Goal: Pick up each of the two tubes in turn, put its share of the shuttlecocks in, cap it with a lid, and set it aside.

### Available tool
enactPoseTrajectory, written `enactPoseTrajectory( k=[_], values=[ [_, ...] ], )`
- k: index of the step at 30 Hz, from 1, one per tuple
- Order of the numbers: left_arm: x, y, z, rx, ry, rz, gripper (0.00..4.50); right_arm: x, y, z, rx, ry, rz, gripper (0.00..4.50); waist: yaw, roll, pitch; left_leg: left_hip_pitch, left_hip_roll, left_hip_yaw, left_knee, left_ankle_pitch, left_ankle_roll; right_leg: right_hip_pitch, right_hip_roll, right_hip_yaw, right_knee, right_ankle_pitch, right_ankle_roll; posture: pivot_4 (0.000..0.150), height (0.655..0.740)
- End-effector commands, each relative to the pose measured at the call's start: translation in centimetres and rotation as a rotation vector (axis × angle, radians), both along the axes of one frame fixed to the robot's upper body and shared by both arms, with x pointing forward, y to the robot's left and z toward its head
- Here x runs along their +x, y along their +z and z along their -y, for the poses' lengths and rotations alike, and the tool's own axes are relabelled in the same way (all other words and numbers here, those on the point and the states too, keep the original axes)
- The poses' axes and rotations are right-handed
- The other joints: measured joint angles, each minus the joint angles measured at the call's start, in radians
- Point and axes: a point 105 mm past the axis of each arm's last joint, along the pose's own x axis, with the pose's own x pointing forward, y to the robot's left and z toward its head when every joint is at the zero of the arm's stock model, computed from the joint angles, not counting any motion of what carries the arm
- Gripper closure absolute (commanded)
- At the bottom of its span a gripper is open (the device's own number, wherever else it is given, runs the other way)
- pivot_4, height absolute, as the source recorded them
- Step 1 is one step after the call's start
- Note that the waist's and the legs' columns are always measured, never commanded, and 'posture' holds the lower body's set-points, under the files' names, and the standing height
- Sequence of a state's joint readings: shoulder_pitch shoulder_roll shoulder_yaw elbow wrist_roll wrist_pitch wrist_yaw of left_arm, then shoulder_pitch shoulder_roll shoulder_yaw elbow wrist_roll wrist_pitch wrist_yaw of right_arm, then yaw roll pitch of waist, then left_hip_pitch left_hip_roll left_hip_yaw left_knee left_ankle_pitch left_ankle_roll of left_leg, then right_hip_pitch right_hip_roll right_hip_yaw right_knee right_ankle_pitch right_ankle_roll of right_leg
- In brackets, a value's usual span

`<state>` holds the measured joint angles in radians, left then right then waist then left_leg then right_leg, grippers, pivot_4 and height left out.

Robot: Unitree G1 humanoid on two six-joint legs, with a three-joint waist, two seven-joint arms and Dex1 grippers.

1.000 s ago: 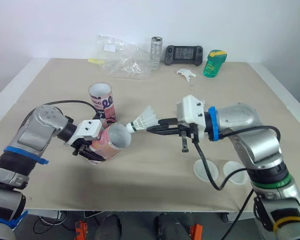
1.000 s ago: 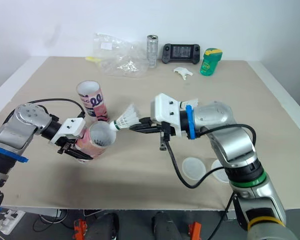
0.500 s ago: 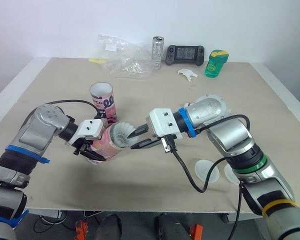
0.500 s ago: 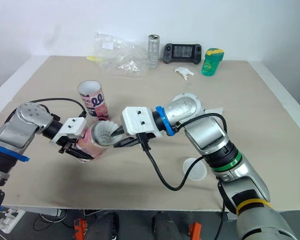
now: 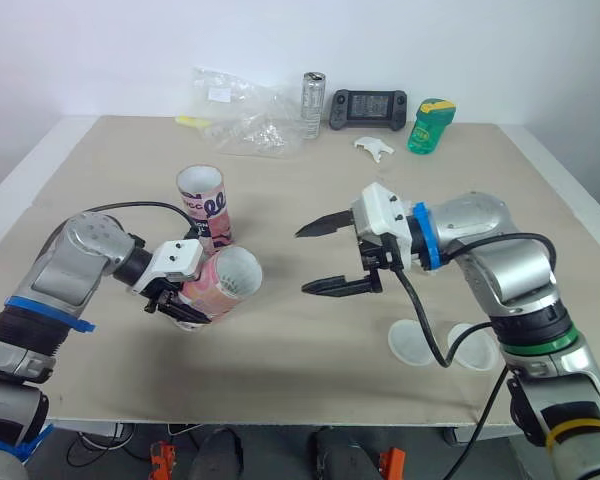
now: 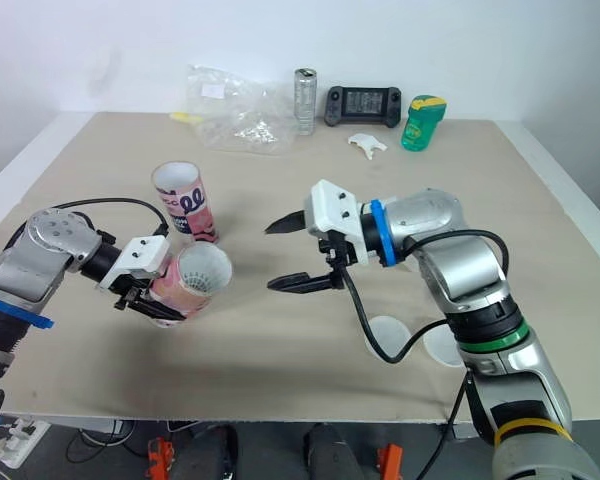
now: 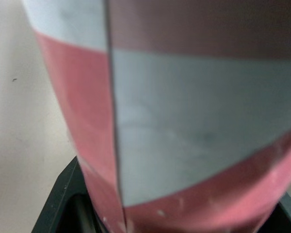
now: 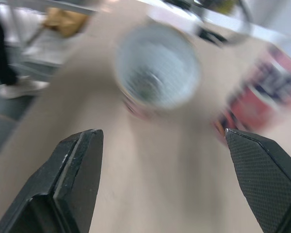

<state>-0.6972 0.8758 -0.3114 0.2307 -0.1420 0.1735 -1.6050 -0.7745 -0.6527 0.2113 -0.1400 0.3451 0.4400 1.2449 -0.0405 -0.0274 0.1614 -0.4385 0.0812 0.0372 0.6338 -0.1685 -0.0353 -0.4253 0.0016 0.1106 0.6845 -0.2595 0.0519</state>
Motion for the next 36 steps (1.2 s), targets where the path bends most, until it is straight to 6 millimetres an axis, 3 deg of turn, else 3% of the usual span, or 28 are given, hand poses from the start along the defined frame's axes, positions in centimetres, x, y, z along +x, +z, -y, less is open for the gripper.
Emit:
enactPoseTrajectory(
  k=[1, 4, 8, 19, 20, 22, 23, 24, 28, 33, 36],
  values=[
    [-0.4, -1.1, 0.2, 0.014, -0.015, -0.045, 2.04, 0.2, 1.5, 0.5, 0.077, -0.066, 0.037, 1.01, -0.001, 0.000, 0.000, 0.000, 0.000, 0.000, 0.000, 0.000, 0.000, 0.000, 0.000, 0.000, 0.000, 0.000, 0.000, 0.150, 0.7236],
    [-0.3, -1.2, 0.3, 0.014, -0.017, -0.044, 2.04, 0.1, 1.3, 0.4, 0.075, -0.066, 0.036, 2.46, -0.001, 0.000, 0.000, 0.000, 0.000, 0.000, 0.000, 0.000, 0.000, 0.000, -0.001, 0.000, 0.000, 0.000, 0.001, 0.150, 0.7236],
    [-0.2, -1.1, 0.5, 0.007, -0.019, -0.040, 2.04, 1.1, 0.4, 2.7, 0.084, -0.177, -0.002, 4.43, 0.002, 0.000, 0.000, 0.000, 0.000, 0.000, 0.000, 0.000, 0.000, 0.000, -0.001, 0.000, 0.000, 0.000, 0.001, 0.150, 0.7236],
    [-0.4, -1.3, 0.3, 0.009, -0.014, -0.048, 2.04, 2.4, -1.4, 10.5, 0.130, -0.547, -0.017, 4.48, 0.011, 0.000, 0.000, 0.000, -0.002, 0.000, 0.000, 0.000, 0.000, 0.001, -0.002, 0.001, 0.000, -0.001, 0.002, 0.150, 0.7236],
    [-0.3, -1.3, 0.3, 0.008, -0.014, -0.048, 2.04, 2.2, -1.6, 11.4, 0.129, -0.575, -0.044, 3.84, 0.011, 0.000, 0.000, 0.000, -0.002, 0.000, 0.000, 0.000, 0.000, 0.001, -0.002, 0.001, 0.000, -0.001, 0.002, 0.150, 0.7236],
    [-0.3, -1.3, 0.4, 0.004, -0.015, -0.050, 2.04, 1.8, -2.1, 14.1, 0.125, -0.655, -0.080, 3.13, 0.014, 0.000, 0.000, 0.000, -0.002, 0.000, 0.001, 0.000, 0.000, 0.001, -0.002, 0.001, 0.000, -0.001, 0.002, 0.150, 0.7236],
    [-0.3, -1.4, 0.4, 0.005, -0.016, -0.051, 2.04, 1.3, -2.3, 15.2, 0.119, -0.682, -0.088, 2.45, 0.015, 0.000, 0.000, -0.001, -0.003, 0.000, 0.001, -0.001, 0.000, 0.002, -0.003, 0.001, -0.001, -0.001, 0.003, 0.150, 0.7236],
    [-0.3, -1.4, 0.4, 0.005, -0.016, -0.052, 2.04, 1.0, -2.4, 15.9, 0.115, -0.699, -0.093, 2.19, 0.016, 0.000, 0.000, -0.001, -0.003, 0.000, 0.001, -0.001, 0.000, 0.002, -0.003, 0.001, -0.001, -0.001, 0.003, 0.150, 0.7236],
    [-0.3, -1.5, 0.4, 0.006, -0.017, -0.055, 2.04, 0.6, -3.0, 18.7, 0.107, -0.806, -0.101, 0.31, 0.014, 0.003, -0.002, 0.000, -0.003, 0.000, 0.000, -0.002, 0.002, 0.002, -0.003, 0.001, -0.001, -0.002, 0.003, 0.150, 0.7236],
    [-0.1, -1.6, 0.4, 0.007, -0.020, -0.055, 2.04, 1.3, -5.2, 21.6, 0.100, -0.947, -0.160, 0.31, 0.013, 0.003, -0.002, 0.001, -0.003, 0.000, 0.002, -0.002, 0.002, 0.003, -0.002, 0.001, -0.001, -0.001, 0.003, 0.150, 0.7236],
    [0.0, -1.6, 0.5, 0.006, -0.022, -0.052, 2.04, 2.1, -6.5, 21.7, 0.100, -0.971, -0.191, 0.31, 0.011, 0.003, -0.002, 0.001, -0.003, 0.001, 0.003, -0.002, 0.002, 0.003, -0.003, 0.002, -0.001, 0.000, 0.004, 0.150, 0.7236]
  ],
)
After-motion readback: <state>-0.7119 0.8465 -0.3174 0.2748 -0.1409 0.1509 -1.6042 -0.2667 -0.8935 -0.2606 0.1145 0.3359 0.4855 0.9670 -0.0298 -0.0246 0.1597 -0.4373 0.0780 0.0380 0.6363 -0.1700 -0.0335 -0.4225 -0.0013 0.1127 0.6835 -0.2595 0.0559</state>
